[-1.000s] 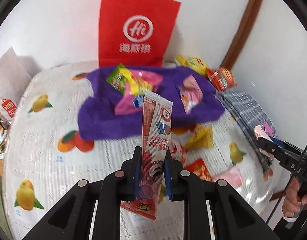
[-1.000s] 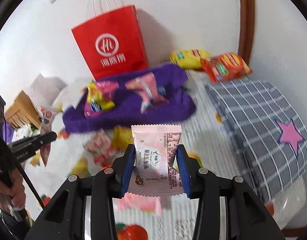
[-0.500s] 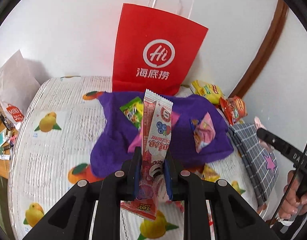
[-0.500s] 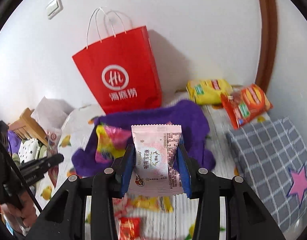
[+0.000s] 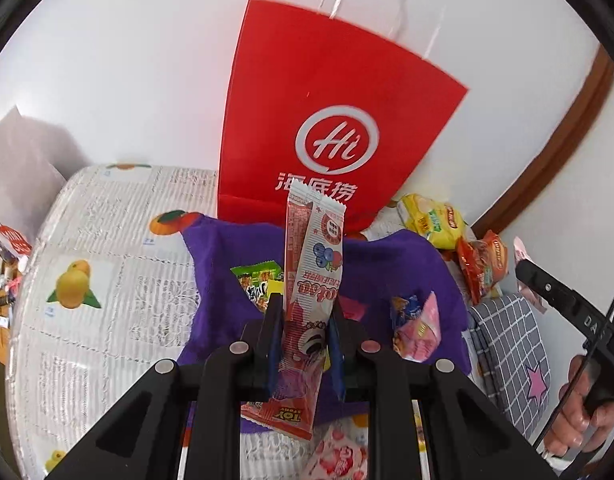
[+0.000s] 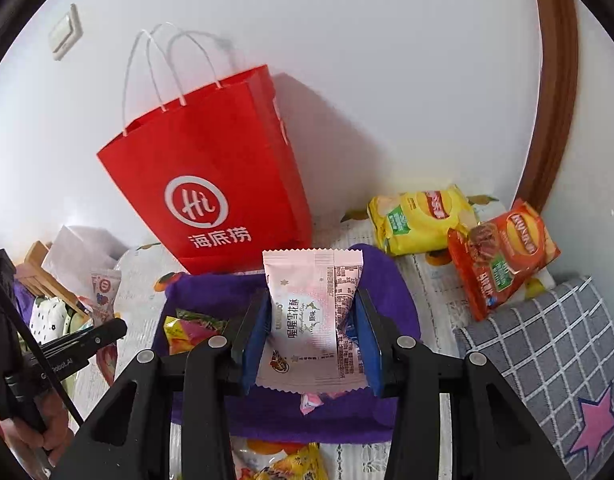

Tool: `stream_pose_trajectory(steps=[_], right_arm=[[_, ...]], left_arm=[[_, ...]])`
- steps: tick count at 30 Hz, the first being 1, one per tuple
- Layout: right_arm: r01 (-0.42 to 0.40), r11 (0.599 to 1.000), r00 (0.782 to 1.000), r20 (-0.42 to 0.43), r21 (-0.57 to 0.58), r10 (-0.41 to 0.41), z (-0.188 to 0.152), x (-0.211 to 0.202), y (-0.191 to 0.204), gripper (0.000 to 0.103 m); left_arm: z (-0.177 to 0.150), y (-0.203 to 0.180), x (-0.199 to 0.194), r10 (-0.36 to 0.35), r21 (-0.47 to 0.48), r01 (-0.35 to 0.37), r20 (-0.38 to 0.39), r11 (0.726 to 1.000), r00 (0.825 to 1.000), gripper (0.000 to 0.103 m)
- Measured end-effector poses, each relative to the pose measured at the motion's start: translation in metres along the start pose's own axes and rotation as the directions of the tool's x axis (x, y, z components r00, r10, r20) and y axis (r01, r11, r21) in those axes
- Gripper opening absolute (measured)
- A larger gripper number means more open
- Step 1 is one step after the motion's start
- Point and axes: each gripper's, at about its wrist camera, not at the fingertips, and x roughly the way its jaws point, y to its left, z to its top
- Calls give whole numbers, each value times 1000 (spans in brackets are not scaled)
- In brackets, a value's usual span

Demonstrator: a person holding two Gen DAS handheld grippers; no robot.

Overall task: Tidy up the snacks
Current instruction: 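Carry both held packets over the purple towel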

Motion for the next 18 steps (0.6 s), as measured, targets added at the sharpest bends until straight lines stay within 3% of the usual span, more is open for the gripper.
stream_pose_trajectory(steps=[11,15,18], right_arm=[[21,999,996,-90,-32,-24,-1,35,-12,42],[81,995,986,-144,-64,-90,-7,56,-14,42],[80,995,976,-198,-61,-90,-11,75,-19,42]], left_arm=[[-7,16,41,26,-24,-27,-60,999,998,19],[-7,19,43,26,-32,-28,-68,999,997,20],[-7,21,43,21,-37,-24,-72,999,997,20]])
